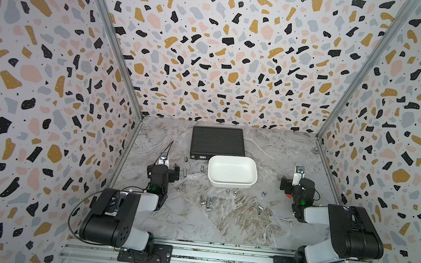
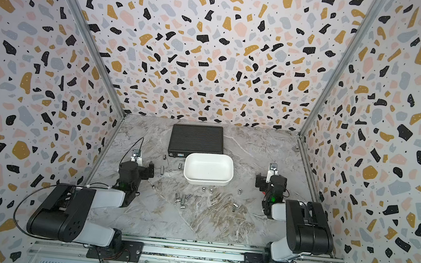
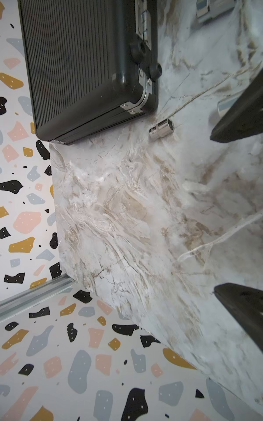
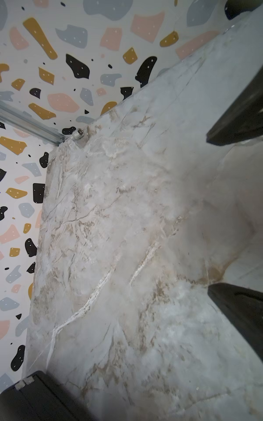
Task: Put the socket on the desktop into the storage box
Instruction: Pick up the socket head at the center of the board.
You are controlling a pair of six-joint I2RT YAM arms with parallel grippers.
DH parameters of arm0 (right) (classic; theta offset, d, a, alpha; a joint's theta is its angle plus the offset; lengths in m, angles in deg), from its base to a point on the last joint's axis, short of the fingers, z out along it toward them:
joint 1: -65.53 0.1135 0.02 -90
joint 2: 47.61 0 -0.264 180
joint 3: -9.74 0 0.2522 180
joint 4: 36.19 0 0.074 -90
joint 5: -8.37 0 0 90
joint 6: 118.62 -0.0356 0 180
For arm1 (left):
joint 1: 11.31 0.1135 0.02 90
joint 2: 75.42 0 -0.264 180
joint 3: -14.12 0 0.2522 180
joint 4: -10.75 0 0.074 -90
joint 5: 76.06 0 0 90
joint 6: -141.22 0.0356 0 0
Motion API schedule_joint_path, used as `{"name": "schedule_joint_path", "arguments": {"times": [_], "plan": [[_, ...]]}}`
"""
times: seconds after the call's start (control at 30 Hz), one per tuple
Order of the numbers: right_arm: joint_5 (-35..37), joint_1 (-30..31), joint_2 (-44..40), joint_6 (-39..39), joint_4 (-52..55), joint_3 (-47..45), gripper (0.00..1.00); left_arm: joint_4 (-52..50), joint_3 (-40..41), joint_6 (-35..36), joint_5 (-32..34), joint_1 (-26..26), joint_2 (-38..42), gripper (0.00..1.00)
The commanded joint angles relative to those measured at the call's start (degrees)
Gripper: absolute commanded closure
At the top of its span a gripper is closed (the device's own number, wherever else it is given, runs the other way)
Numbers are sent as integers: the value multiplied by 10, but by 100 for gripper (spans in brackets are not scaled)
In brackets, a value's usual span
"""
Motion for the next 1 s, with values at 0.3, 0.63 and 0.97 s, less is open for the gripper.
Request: {"name": "schedule_joint_path", "arguments": {"times": [0.3,0.63,0.97], "plan": [[-2,0,-2,-3,2,13,0,17,-4,14,-34,-4,8,0],[-2,0,-2,-2,1,12,0,15,-5,14,-36,-3,7,0],[36,0,-115,-46,269,122,0,-315,-152,-62,99,-6,136,0]]}}
